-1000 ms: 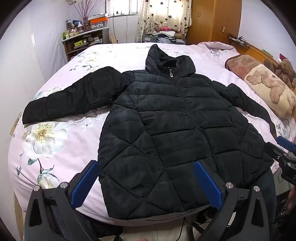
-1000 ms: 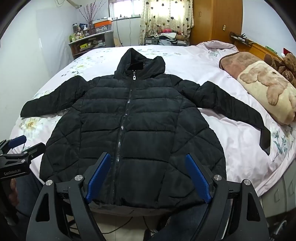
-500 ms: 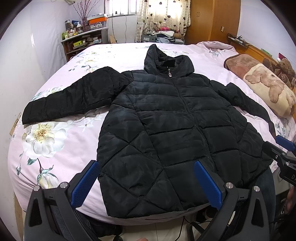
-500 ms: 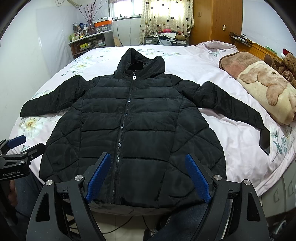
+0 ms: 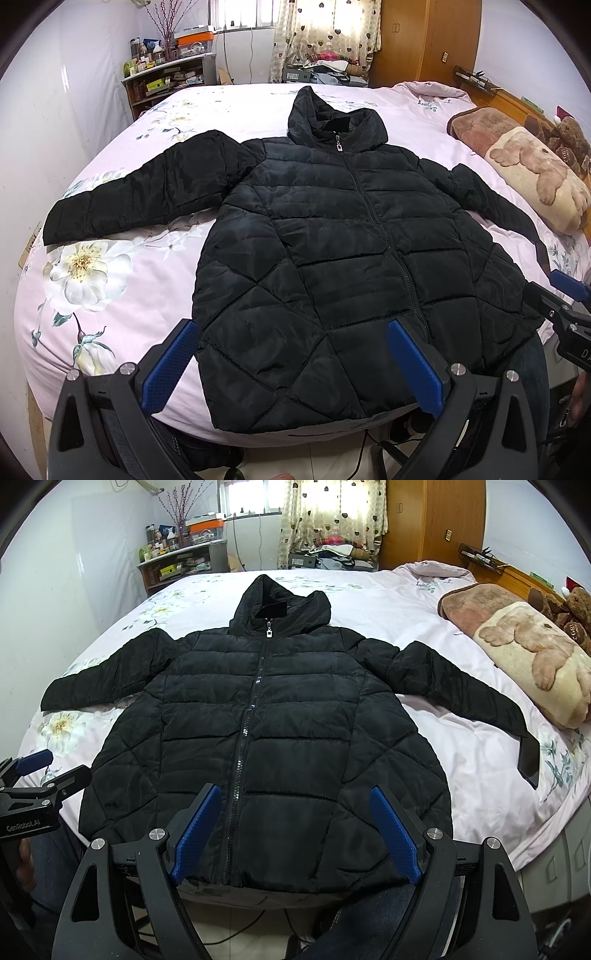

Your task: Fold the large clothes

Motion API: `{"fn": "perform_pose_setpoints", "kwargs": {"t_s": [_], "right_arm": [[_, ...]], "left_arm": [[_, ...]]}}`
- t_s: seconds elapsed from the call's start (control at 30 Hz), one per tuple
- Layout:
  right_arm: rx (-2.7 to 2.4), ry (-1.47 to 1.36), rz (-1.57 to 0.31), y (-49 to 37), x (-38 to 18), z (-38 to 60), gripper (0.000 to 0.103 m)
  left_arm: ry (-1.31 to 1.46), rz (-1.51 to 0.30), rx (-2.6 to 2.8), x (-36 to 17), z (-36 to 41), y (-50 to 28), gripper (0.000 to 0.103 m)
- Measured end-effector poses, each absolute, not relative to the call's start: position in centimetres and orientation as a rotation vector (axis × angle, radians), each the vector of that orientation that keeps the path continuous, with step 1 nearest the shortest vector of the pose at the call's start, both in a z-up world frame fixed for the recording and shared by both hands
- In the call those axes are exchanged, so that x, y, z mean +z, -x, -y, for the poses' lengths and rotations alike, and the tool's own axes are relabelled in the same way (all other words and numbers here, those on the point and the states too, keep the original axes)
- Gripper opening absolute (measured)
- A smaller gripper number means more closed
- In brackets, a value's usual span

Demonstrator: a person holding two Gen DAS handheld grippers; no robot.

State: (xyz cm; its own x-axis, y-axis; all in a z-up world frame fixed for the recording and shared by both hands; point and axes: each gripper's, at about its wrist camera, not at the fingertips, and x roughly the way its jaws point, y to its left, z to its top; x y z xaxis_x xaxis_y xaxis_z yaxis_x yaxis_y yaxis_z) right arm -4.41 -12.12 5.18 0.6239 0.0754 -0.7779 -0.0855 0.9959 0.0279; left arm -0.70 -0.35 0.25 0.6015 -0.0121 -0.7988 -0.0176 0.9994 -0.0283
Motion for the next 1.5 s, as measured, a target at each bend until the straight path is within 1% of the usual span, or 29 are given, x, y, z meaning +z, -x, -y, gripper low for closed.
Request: {"fn": "perform_pose_setpoints", "kwargs": {"t_s": [1.5], "right_arm": [[0.091, 0.016, -0.897, 4.43, 5.24, 11.90, 0.082]], "left_arm": [[0.032, -0.932, 0.000, -0.25, 0.61, 0.69, 0.103]]}}
